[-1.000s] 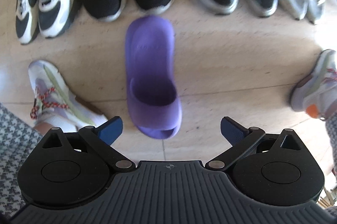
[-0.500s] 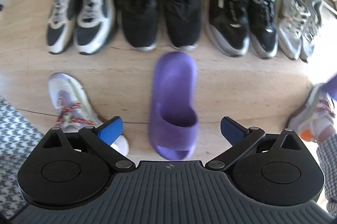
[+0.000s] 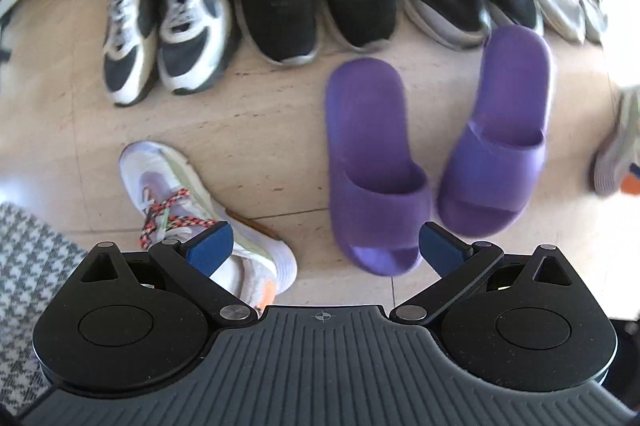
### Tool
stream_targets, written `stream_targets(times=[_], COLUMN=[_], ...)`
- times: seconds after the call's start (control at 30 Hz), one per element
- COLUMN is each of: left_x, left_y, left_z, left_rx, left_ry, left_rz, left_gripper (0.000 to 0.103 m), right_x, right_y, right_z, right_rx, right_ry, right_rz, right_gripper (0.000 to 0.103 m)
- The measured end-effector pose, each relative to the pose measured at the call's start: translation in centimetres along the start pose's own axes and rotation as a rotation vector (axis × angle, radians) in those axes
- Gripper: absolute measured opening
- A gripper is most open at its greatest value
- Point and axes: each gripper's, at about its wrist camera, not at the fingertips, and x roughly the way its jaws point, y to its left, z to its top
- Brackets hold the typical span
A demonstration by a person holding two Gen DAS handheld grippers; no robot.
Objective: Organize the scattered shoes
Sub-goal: 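Place the purple slide beside its mate with the right tool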
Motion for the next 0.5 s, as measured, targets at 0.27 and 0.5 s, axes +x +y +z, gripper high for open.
stream_targets(times=[0.27,0.5], left_x=[0.9,3.4], left_y=[-1.1,-3.2], left_z=[-0.7,-1.2], left_rx=[0.049,0.15], left_ry=[0.0,0.087], left_rz=[0.07,0.104], left_gripper=[0.101,0.101], right_x=[2.3,9.1], right_y=[-5.2,-6.3], right_z=[-5.5,-6.6], right_rx=[0.698,1.237], right_ry=[0.012,0.126], right_rz=[0.242,0.541], right_gripper=[0.09,0.093])
